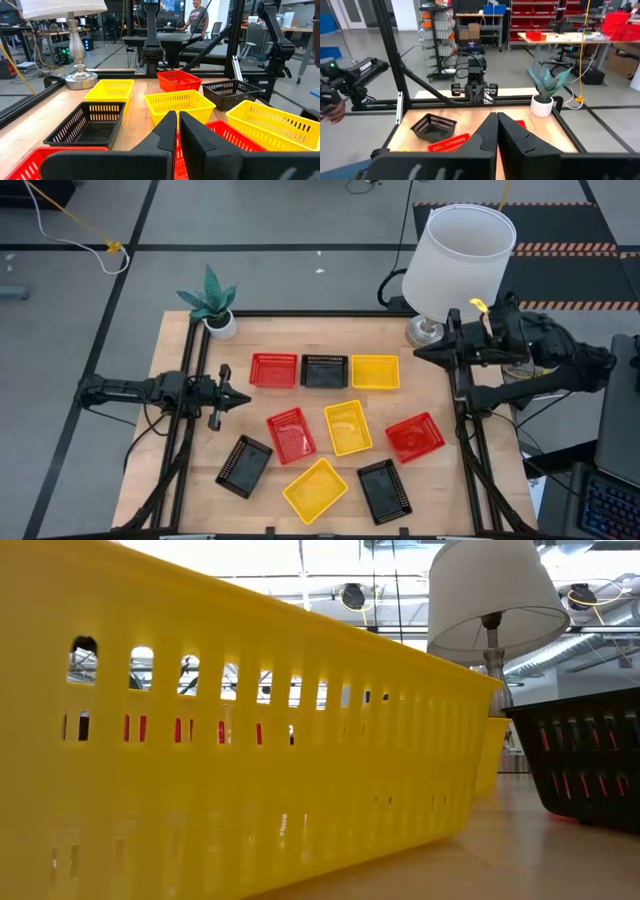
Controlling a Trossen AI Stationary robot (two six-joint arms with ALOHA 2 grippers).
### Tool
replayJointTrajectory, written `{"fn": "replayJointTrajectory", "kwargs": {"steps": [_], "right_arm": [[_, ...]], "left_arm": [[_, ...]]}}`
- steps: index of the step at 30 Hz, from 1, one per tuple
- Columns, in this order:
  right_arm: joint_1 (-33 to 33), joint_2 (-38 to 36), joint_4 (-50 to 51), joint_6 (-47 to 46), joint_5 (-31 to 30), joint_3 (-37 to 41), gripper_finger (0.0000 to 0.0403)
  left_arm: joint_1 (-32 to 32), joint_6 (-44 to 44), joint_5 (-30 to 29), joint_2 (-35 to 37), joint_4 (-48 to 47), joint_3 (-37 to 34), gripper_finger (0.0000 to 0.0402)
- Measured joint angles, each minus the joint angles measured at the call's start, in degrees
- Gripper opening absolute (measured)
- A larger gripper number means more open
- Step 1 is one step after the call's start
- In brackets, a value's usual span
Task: Stack baskets by color
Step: Stack the bottom right red bin on top of the top red bin
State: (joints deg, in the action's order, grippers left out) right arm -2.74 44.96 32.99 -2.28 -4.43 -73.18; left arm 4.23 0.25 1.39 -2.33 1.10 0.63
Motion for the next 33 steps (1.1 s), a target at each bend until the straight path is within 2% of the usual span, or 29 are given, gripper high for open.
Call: {"fn": "replayJointTrajectory", "kwargs": {"steps": [13, 17, 20, 26, 33], "right_arm": [[0.0, 1.0, -0.2, 3.0, 0.0, -0.3, 0.0002], [0.0, 0.7, -1.0, 3.0, 0.0, 1.1, 0.0002], [0.0, 0.6, -1.6, 3.6, 0.0, 2.2, 0.0002], [0.0, 0.5, -4.7, 4.9, 0.0, 5.6, 0.0002], [0.0, 0.5, -10.2, 4.5, 0.0, 11.5, 0.0002]], "left_arm": [[0.0, 0.0, 0.0, 0.0, 0.9, 0.0, 0.0024], [0.0, 2.4, 0.0, 0.0, 3.2, 0.2, 0.0023], [0.0, 1.6, 0.0, 0.0, 3.3, 1.9, 0.0012], [0.0, -0.2, 0.1, -1.4, -2.0, 10.1, 0.0003], [0.0, -0.5, 0.1, -9.5, -8.1, 24.0, 0.0002]]}}
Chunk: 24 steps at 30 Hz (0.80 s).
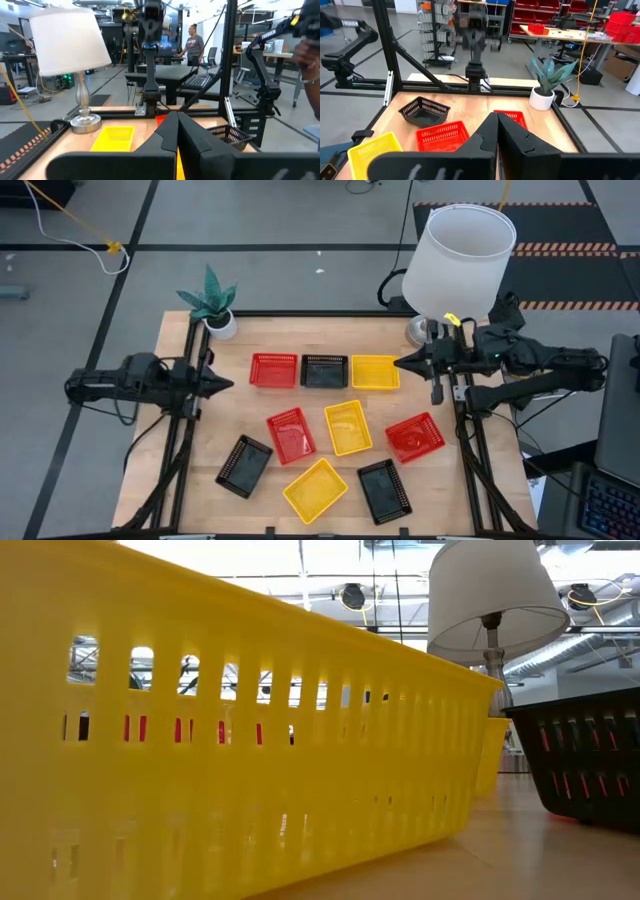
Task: Stack baskets by color
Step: Stack the bottom right red bin on top of the top red bin
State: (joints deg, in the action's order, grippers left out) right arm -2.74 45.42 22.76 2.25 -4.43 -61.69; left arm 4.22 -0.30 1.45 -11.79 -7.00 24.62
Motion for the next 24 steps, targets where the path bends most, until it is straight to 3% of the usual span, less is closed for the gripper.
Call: {"fn": "replayJointTrajectory", "kwargs": {"steps": [10, 17, 24], "right_arm": [[0.0, -1.0, -5.3, -0.7, 0.0, 7.9, 0.0002], [0.0, -1.2, -5.5, -1.5, 0.0, 8.5, 0.0002], [0.0, -1.2, -5.4, -2.2, 0.0, 8.5, 0.0002]], "left_arm": [[0.0, -1.1, 0.0, -16.9, -14.1, 23.3, 0.0001], [0.0, -0.3, -1.5, -28.8, -23.9, 37.4, 0.0001], [1.7, 1.9, -2.0, -36.8, -27.0, 41.9, 0.0001]]}}
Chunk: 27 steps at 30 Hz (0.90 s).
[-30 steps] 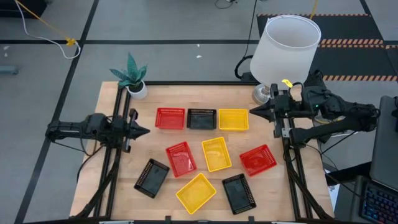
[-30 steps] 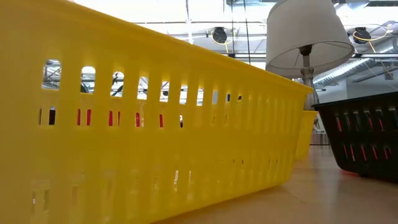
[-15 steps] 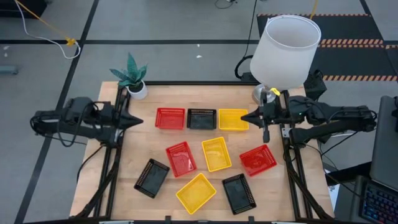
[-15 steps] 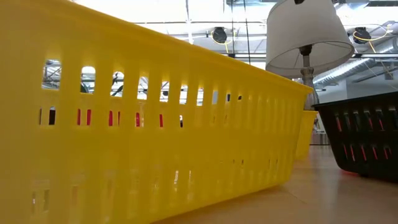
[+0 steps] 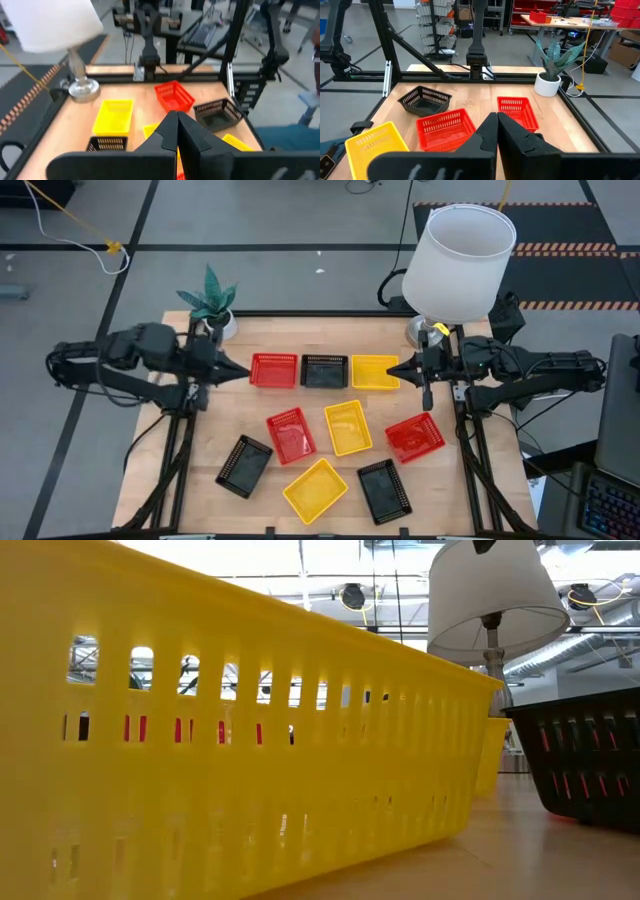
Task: Stack baskets by color
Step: Stack the bottom right red bin on top of the top red bin
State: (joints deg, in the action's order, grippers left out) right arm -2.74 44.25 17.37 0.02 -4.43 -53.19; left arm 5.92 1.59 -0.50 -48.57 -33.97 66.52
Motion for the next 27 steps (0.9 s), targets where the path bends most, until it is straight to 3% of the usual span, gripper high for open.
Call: {"fn": "replayJointTrajectory", "kwargs": {"steps": [10, 19, 27], "right_arm": [[0.0, 0.0, 0.0, -0.5, 0.0, 0.0, 0.0002], [0.0, 0.2, 0.0, -0.5, 0.0, 0.0, 0.0002], [0.0, 2.6, -3.1, -0.1, 0.0, 0.0, 0.0002]], "left_arm": [[7.0, -0.4, -8.9, -7.1, 3.7, -4.1, 0.0001], [9.5, -4.2, -10.2, -7.7, 15.1, -12.2, 0.0001], [8.6, -2.7, -10.2, -7.8, 15.9, -13.7, 0.0011]]}}
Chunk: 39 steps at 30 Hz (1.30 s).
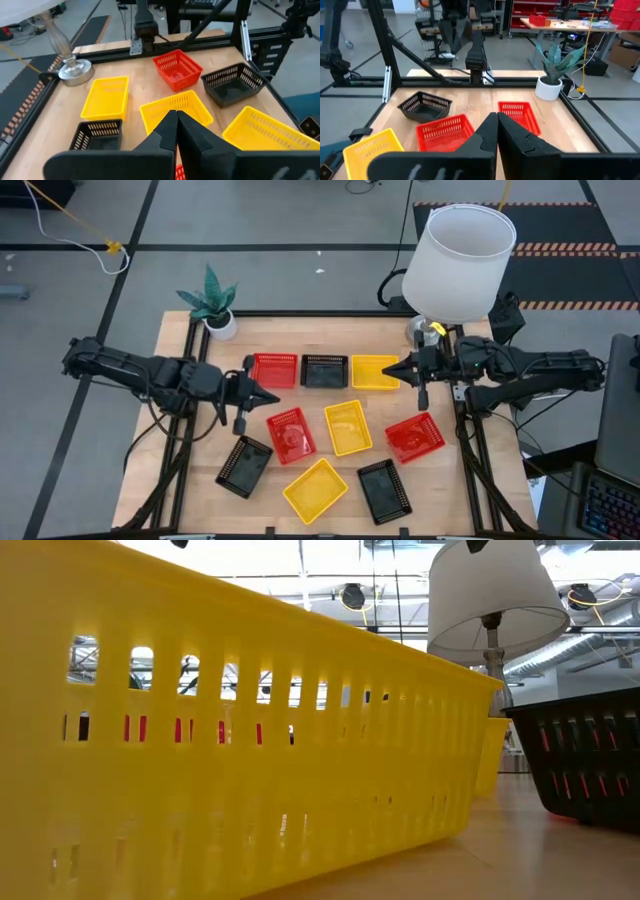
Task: Stack baskets by color
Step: Stack the bottom right red bin on top of the top red bin
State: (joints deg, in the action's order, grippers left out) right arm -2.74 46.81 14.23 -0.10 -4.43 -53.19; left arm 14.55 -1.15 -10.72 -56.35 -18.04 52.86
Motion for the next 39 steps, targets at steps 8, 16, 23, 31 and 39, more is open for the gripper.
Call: {"fn": "replayJointTrajectory", "kwargs": {"steps": [8, 16, 23, 31, 39], "right_arm": [[0.0, 4.2, -2.6, 0.5, 0.0, 0.0, 0.0002], [-0.2, 6.7, -3.3, -1.4, 0.0, 0.0, 0.0002], [-2.9, 6.8, -4.1, -1.4, 0.0, -0.5, 0.0002], [-7.4, 8.7, 0.2, -1.0, -2.0, -4.6, 0.0002], [-13.1, 14.5, 16.4, -3.5, -12.3, -12.8, 0.0002]], "left_arm": [[0.0, 0.0, 0.1, -0.3, 0.2, 0.0, 0.0016], [0.0, -0.1, 0.1, -0.6, 0.2, 0.1, 0.0016], [0.3, -0.1, 0.1, -0.7, 0.1, 0.1, 0.0017], [0.3, 0.4, 0.2, -0.7, 0.2, 0.1, 0.0017], [0.6, 1.6, 0.2, -1.0, 0.2, 0.1, 0.0017]]}}
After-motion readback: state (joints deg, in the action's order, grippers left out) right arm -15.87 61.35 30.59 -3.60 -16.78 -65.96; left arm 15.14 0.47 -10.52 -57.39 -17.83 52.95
